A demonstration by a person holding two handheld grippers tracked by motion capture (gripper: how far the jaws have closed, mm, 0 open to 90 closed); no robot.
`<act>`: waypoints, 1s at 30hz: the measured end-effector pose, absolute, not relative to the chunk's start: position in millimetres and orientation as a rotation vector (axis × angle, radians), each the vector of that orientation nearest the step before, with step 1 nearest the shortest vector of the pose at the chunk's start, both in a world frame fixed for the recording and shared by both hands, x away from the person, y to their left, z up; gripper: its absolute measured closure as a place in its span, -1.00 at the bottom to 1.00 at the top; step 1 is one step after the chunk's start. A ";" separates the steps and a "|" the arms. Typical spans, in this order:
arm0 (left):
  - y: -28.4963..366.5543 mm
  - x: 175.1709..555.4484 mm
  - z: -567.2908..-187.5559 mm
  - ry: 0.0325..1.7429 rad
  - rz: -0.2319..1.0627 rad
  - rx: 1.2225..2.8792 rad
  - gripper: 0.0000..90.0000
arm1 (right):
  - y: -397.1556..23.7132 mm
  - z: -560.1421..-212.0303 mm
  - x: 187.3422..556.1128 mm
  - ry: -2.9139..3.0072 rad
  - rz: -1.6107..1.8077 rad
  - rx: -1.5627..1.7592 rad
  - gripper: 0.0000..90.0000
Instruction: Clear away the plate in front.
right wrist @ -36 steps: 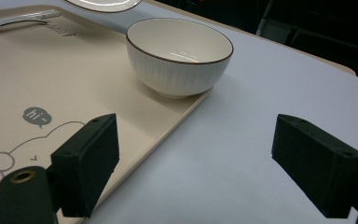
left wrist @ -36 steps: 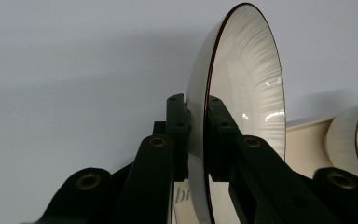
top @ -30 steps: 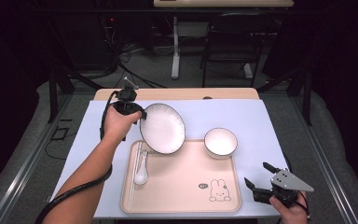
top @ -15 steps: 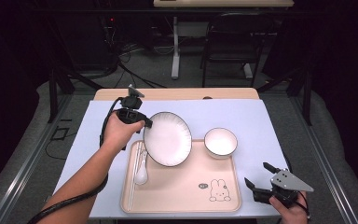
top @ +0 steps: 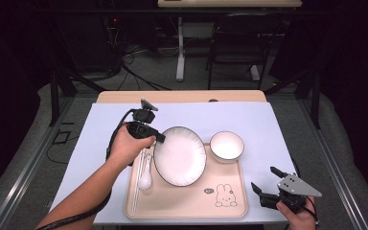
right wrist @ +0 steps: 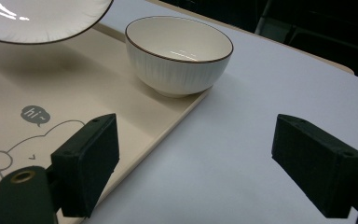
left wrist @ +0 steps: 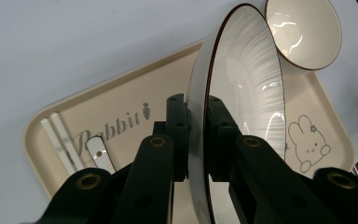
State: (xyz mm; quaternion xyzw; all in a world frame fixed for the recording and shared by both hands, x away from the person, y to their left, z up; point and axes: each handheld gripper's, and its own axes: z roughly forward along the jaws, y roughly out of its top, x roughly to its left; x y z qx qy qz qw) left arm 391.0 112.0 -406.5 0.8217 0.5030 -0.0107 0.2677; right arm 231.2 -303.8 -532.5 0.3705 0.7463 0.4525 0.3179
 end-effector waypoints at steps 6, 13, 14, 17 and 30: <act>103.3 382.3 -418.8 1.332 -0.072 2.244 0.82 | -303.3 -532.5 231.0 1.965 1.192 0.975 -0.68; 95.9 375.9 -428.8 1.304 -0.119 2.268 0.82 | -303.5 -532.3 231.2 1.964 1.191 0.972 -0.68; 94.8 374.8 -430.6 1.303 -0.129 2.269 0.82 | -303.3 -532.4 231.0 1.965 1.193 0.975 -0.68; 93.5 373.1 -435.3 1.294 -0.153 2.275 0.82 | -303.4 -532.4 231.2 1.965 1.191 0.973 -0.68; 90.9 374.3 -456.7 1.302 -0.184 2.283 0.83 | -303.6 -532.5 231.1 1.967 1.190 0.972 -0.68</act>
